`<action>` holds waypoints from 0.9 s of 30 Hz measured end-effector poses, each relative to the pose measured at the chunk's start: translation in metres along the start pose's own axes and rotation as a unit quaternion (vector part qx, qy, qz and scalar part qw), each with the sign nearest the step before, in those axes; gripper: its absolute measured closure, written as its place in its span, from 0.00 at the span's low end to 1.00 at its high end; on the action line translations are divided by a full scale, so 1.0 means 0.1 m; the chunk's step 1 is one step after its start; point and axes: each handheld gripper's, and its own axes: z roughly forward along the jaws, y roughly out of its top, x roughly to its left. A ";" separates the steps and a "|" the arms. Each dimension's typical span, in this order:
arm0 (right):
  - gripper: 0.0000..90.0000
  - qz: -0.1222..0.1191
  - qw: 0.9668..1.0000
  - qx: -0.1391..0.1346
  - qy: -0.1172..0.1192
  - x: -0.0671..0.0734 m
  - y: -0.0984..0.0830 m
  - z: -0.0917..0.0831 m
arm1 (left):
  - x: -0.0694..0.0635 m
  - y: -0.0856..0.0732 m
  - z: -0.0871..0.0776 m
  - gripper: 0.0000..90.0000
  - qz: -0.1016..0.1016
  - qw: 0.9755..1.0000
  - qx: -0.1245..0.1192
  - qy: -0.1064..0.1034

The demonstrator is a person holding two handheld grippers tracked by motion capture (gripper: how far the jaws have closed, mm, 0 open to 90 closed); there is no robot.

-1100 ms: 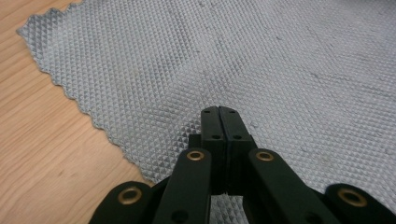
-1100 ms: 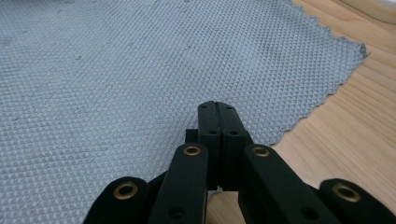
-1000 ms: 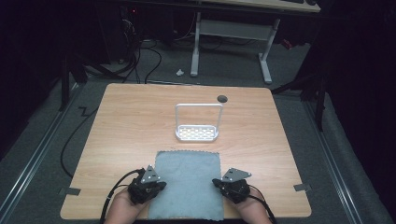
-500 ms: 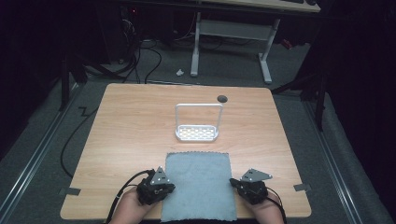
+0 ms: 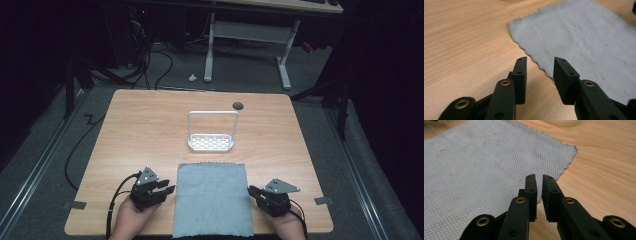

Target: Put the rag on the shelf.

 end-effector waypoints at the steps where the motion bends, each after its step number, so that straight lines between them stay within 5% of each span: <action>1: 0.91 0.001 1.000 0.001 0.000 0.00 0.00 0.01 | 0.00 0.00 0.00 0.67 0.000 1.000 0.000 0.000; 3: 0.89 0.002 1.000 -0.001 0.000 0.00 0.00 0.01 | 0.07 0.08 0.09 0.68 -0.019 1.000 -0.010 0.006; 6: 0.88 -0.002 1.000 -0.003 0.002 0.00 0.00 0.01 | 0.11 0.16 0.25 0.78 -0.020 0.999 0.012 0.027; 16: 0.85 0.000 1.000 -0.011 0.001 -0.02 -0.01 0.00 | 0.22 0.36 0.58 0.73 -0.032 0.999 0.008 0.043; 27: 0.78 0.018 1.000 -0.015 -0.012 -0.04 0.08 0.11 | 0.14 0.36 0.67 0.97 -0.005 0.999 0.010 0.046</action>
